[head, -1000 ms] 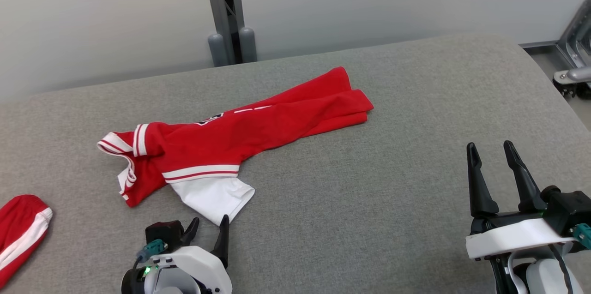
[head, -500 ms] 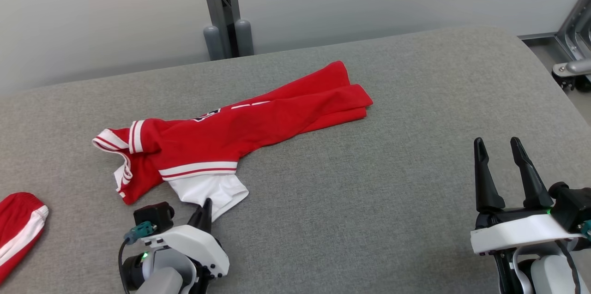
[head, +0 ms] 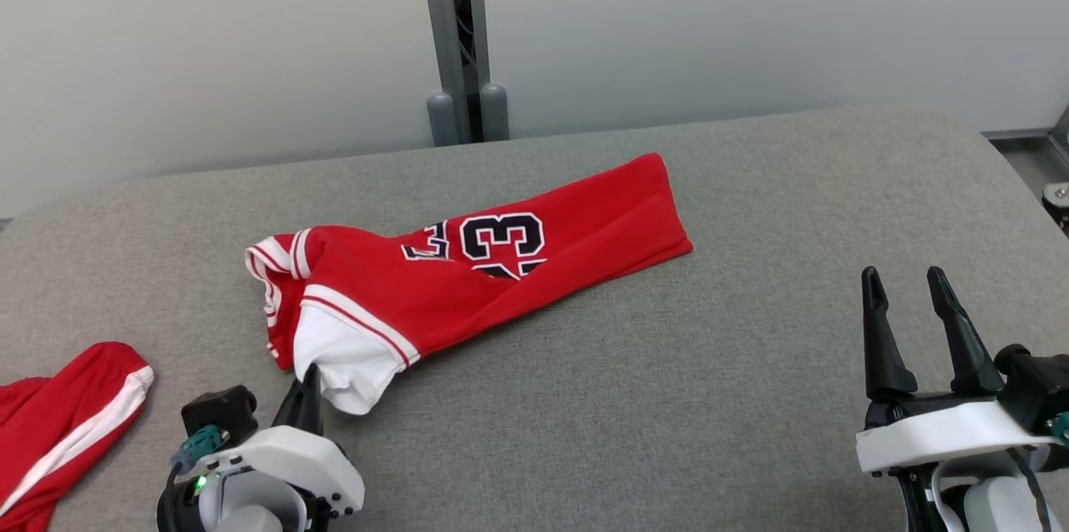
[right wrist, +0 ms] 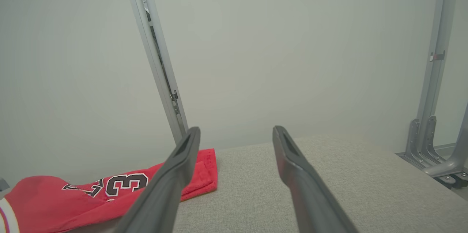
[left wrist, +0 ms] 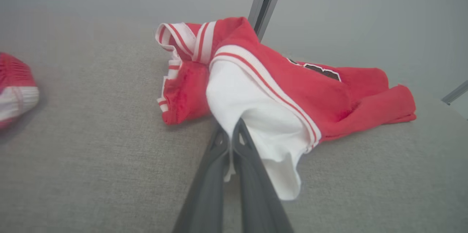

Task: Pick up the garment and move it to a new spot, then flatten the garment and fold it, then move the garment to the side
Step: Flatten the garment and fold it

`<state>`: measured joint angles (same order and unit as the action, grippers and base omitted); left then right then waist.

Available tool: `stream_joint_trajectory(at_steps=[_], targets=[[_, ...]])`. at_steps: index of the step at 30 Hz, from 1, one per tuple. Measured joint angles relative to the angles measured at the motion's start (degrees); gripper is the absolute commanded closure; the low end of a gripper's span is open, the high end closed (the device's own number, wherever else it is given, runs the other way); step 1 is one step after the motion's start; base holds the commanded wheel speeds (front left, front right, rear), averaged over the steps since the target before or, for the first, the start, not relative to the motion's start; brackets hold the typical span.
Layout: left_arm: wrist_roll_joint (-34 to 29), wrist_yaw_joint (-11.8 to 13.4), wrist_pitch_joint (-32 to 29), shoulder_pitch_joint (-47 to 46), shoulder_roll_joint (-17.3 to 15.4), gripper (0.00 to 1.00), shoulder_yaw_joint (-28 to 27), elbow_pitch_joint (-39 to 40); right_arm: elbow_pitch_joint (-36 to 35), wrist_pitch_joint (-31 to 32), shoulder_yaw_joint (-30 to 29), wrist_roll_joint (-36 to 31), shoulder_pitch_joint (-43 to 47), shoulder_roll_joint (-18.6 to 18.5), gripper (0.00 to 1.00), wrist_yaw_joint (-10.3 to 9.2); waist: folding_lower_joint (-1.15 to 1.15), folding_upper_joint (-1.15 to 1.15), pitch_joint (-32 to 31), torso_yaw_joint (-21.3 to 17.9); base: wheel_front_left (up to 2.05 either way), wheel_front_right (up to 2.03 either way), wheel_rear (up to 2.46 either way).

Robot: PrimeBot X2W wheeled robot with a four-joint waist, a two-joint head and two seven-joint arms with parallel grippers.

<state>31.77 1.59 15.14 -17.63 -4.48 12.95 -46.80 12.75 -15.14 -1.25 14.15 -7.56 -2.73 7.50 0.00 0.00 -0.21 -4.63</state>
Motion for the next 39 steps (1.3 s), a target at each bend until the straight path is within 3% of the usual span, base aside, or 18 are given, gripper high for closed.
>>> stream_joint_trajectory(at_steps=[11,20,29,38,39], targets=[[-8.2,0.5,0.0,7.3,0.0,1.00,-6.5,8.9,0.4,0.0,-0.8,0.1,1.3,0.0,0.00,-0.01,0.00,0.00,-3.5,2.7,0.00,0.00,0.00],[-14.6,1.0,0.0,9.9,0.2,1.00,-7.1,12.2,0.6,0.0,-0.2,0.2,1.7,0.0,0.00,-0.01,0.00,0.00,-4.2,2.8,0.00,0.00,0.00],[-19.6,1.5,0.0,2.4,-0.1,1.00,-4.9,8.0,1.1,0.0,1.9,-0.2,0.8,0.0,0.00,-0.01,0.00,0.00,-2.3,-0.3,0.00,0.00,0.00],[-20.9,0.4,0.0,-9.2,0.6,1.00,-3.0,-3.1,1.4,0.0,4.5,-0.4,-1.4,0.0,0.00,-0.01,0.00,0.00,1.4,-6.3,0.00,0.00,0.00],[-21.1,0.1,0.0,-10.1,0.8,0.42,-2.7,-4.1,1.4,0.0,4.7,-0.3,-1.6,0.0,0.00,0.00,0.00,0.00,1.9,-6.9,0.00,0.00,0.00]])
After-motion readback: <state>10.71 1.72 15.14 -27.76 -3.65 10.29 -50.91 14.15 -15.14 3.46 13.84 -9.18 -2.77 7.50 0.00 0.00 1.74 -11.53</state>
